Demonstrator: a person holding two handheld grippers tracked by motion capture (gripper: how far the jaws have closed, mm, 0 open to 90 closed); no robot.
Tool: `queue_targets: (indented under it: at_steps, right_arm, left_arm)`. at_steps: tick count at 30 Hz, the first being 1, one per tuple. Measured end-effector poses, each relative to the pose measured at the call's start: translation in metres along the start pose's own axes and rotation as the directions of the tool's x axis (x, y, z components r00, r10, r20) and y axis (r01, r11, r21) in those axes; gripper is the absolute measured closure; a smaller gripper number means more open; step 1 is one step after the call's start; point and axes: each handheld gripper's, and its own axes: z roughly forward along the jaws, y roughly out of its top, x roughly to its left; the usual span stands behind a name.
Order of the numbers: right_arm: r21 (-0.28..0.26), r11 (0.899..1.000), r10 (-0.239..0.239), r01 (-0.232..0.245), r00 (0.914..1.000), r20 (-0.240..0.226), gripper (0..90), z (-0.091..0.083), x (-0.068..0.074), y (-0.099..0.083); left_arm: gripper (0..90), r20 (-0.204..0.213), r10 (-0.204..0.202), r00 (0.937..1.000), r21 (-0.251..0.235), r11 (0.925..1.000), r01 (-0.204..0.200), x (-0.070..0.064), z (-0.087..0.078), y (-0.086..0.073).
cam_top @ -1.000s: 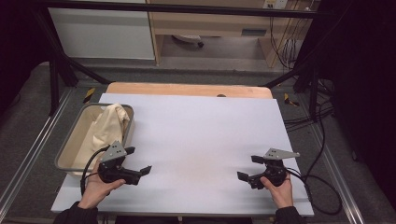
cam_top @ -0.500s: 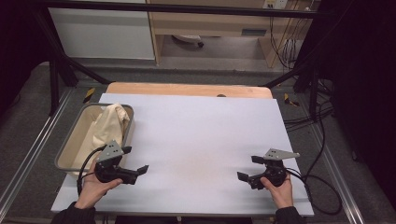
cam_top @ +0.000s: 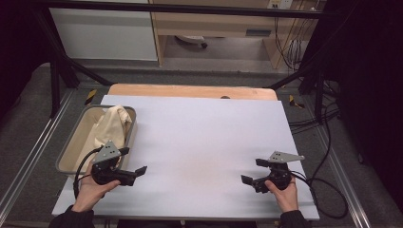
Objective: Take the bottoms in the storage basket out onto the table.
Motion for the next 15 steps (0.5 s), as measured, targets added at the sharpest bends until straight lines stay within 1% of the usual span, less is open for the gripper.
queue_targets:
  at_steps: [13, 15]
  right_arm:
    - [0.003, 1.0, 0.005, -0.005, 1.0, 0.0, 0.4, 0.0003, -0.0001, -0.0003]
    - [0.002, 1.0, 0.0, 0.0, 1.0, 0.001, 0.4, 0.0005, -0.0003, -0.0004]
  left_arm:
    - [4.1, -0.023, -0.014, 0.9996, 0.02, 0.9997, 0.015, 0.0076, -0.0035, -0.0021]
    - [4.1, -0.025, -0.016, 0.9996, 0.022, 0.9996, 0.016, 0.0085, -0.0037, -0.0024]
